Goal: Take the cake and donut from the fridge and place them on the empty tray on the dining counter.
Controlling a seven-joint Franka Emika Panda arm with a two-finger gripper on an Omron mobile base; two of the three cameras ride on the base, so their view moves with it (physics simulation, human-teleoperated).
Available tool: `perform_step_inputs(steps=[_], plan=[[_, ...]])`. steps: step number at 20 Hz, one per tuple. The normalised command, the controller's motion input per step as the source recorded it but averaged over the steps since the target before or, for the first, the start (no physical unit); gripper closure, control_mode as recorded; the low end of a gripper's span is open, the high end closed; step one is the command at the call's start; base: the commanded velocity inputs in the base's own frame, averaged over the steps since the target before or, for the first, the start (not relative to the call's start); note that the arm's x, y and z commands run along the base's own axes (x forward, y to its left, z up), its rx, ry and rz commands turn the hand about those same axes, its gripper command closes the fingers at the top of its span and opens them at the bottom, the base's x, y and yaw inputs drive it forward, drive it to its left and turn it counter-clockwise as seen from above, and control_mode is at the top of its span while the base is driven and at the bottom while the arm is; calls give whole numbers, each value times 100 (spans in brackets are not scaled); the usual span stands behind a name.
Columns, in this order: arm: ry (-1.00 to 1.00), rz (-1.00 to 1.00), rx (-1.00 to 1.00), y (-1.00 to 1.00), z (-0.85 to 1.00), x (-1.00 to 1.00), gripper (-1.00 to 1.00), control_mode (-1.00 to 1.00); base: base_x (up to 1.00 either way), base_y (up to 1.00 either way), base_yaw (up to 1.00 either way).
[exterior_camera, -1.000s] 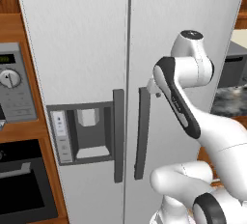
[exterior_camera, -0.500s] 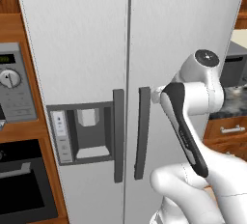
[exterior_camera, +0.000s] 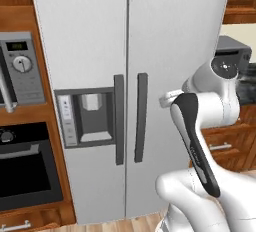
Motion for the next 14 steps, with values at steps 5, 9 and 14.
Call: perform_step_inputs(steps=[5,9,14], plan=[[0,0,0,0,0,0,-100,100,-74,45,0],[0,0,0,0,0,0,-100,100,33,22,-2],[0,0,0,0,0,0,-100,100,20,0,-2]])
